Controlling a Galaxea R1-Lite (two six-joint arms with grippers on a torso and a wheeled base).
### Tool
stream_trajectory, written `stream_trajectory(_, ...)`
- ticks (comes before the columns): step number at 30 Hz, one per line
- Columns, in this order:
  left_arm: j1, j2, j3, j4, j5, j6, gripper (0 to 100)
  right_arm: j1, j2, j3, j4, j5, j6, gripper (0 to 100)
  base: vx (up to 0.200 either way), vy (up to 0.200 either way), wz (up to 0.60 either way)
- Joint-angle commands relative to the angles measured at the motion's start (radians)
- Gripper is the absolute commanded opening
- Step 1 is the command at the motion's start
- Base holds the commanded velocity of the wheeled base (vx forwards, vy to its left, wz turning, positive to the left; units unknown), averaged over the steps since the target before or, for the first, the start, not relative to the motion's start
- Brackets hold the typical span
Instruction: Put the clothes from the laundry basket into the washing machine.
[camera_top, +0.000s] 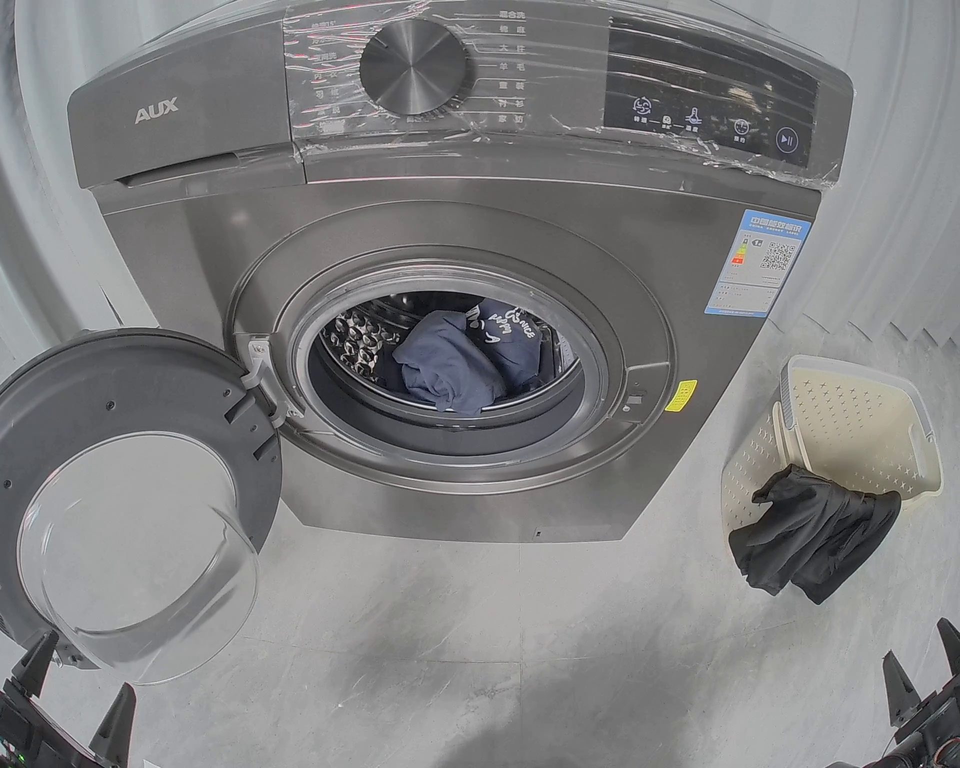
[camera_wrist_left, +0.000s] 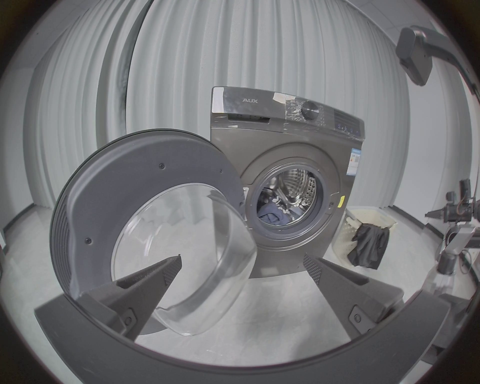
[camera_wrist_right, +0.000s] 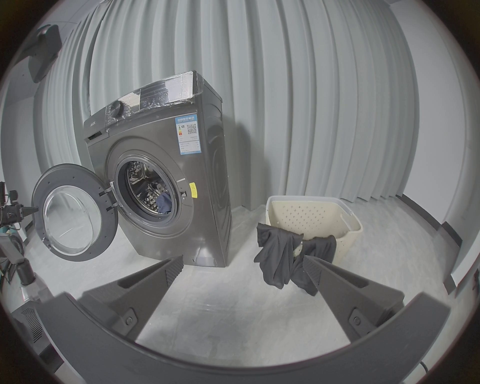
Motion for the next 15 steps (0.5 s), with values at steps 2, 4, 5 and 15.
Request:
stream_trajectory(2, 0.095, -0.071, 0.018, 0.035, -0.054, 0.052, 100, -0.011, -0.024, 0.016, -0.020, 0.009, -0.015, 100, 0.000, 0.000, 0.00)
stream_trajectory(4, 0.086, -0.092, 0.018, 0.041, -0.028, 0.029, 100, -0.010, -0.024, 0.016, -0.020, 0.012, -0.012, 100, 0.000, 0.000, 0.00)
stream_trajectory(5, 0.086, -0.097, 0.016, 0.050, -0.014, 0.018, 100, -0.011, -0.024, 0.016, -0.020, 0.012, -0.013, 100, 0.000, 0.000, 0.00)
stream_trajectory(15, 0.084, -0.097, 0.015, 0.123, 0.032, 0.008, 100, -0.010, -0.024, 0.016, -0.021, 0.019, -0.019, 100, 0.000, 0.000, 0.00)
